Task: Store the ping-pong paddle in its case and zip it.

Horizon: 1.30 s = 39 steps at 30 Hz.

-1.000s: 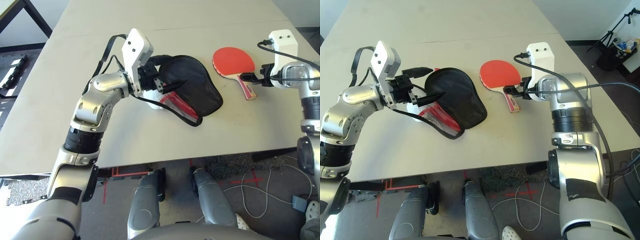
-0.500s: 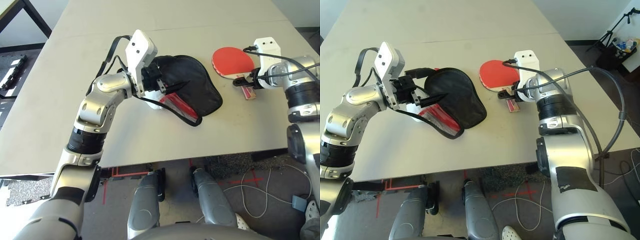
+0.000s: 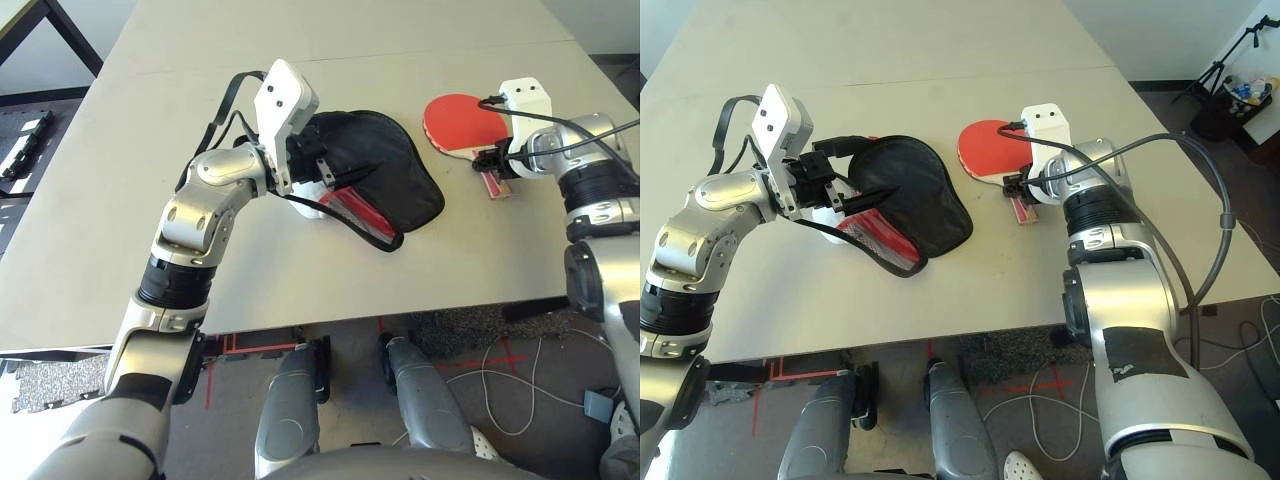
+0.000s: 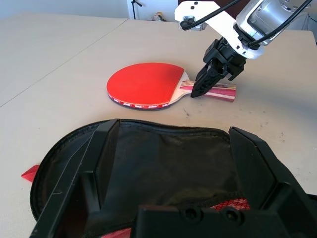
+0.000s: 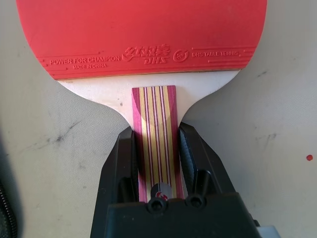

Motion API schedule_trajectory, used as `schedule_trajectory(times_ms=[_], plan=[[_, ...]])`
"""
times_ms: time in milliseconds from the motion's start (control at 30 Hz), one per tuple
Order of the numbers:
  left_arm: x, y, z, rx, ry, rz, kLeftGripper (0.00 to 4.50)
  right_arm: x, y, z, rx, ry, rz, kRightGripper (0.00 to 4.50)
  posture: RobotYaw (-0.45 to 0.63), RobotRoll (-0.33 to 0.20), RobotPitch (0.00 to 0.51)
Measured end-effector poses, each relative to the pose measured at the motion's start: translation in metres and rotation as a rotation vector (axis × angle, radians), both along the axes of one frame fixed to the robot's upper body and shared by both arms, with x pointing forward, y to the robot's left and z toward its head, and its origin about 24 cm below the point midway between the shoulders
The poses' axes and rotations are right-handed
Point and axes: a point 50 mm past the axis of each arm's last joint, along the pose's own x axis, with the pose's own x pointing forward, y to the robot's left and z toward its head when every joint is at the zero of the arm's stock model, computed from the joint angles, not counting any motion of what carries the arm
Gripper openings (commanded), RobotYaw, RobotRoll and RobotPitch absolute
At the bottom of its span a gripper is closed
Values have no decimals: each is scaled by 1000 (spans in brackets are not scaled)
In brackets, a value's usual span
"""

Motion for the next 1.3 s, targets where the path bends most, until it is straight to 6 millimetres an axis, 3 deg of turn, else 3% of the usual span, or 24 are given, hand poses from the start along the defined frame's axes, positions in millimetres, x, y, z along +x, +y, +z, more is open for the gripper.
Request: schedule_trajectory(times_ms=[267,467,967,1300], plan=[[-1,-1,1,2,-5,-4,4500,-12,-3,-4,-2,-85,-23,1177,-62,0,227],[-1,-2,-1,11,-1,-9,4500,-22,7,1,-21,-177,13,1177,-66,0,226],[-1,-1,-4,34,1,-6,4500,-40,74,24,57,-384,199,1177,-51,0,235],[-2,-1,-5,44,5,-5,4500,-49,122,-7,95,-301,263,1177,-37,0,238]])
